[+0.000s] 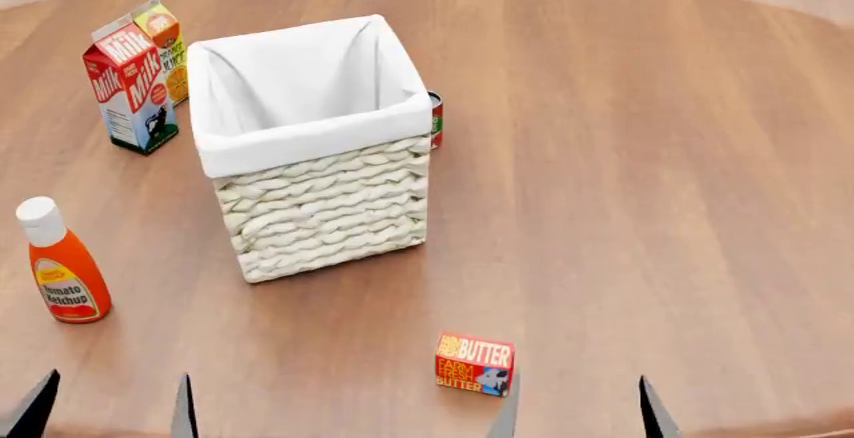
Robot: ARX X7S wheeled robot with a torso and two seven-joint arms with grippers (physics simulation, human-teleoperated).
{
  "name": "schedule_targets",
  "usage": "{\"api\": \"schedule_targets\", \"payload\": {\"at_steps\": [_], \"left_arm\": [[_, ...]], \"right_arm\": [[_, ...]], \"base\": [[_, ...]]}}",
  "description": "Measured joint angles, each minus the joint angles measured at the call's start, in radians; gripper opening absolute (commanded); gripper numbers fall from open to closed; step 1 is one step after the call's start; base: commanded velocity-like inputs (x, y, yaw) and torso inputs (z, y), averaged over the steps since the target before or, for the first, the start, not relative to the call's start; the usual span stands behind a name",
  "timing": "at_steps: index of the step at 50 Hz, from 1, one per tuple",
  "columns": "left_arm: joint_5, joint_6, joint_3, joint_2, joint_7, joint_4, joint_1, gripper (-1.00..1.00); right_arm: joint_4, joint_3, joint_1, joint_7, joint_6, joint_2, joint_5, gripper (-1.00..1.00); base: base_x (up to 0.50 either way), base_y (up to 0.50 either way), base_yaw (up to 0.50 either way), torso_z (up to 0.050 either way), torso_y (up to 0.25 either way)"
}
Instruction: Pick up the butter and put it in the basket.
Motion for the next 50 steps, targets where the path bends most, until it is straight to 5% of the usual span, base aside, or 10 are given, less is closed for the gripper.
{"api": "schedule_targets", "payload": {"at_steps": [6,16,25,50], "left_arm": [[-0.024,-0.145,0.008,-0.033,-0.044,0.235,-0.002,1.0],[-0.295,-0.315,0.12,-0.316,-0.404,0.59,-0.103,1.0],[-0.43,-0.338,0.212,-0.475,-0.602,0.711,-0.167,1.0],[-0.544,-0.302,0.34,-0.638,-0.795,0.781,-0.25,1.0]], "right_arm": [[-0.219,-0.009,0.002,0.026,0.125,0.018,-0.007,1.0],[-0.542,-0.025,0.041,0.062,0.351,0.039,-0.019,1.0],[-0.656,-0.031,0.054,0.08,0.43,0.05,-0.011,1.0],[-0.725,-0.033,0.064,0.11,0.474,0.074,0.043,1.0]], "base": [[0.0,0.0,0.0,0.0,0.0],[0.0,0.0,0.0,0.0,0.0],[0.15,0.0,0.0,0.0,0.0],[0.5,0.0,0.0,0.0,0.0]]}}
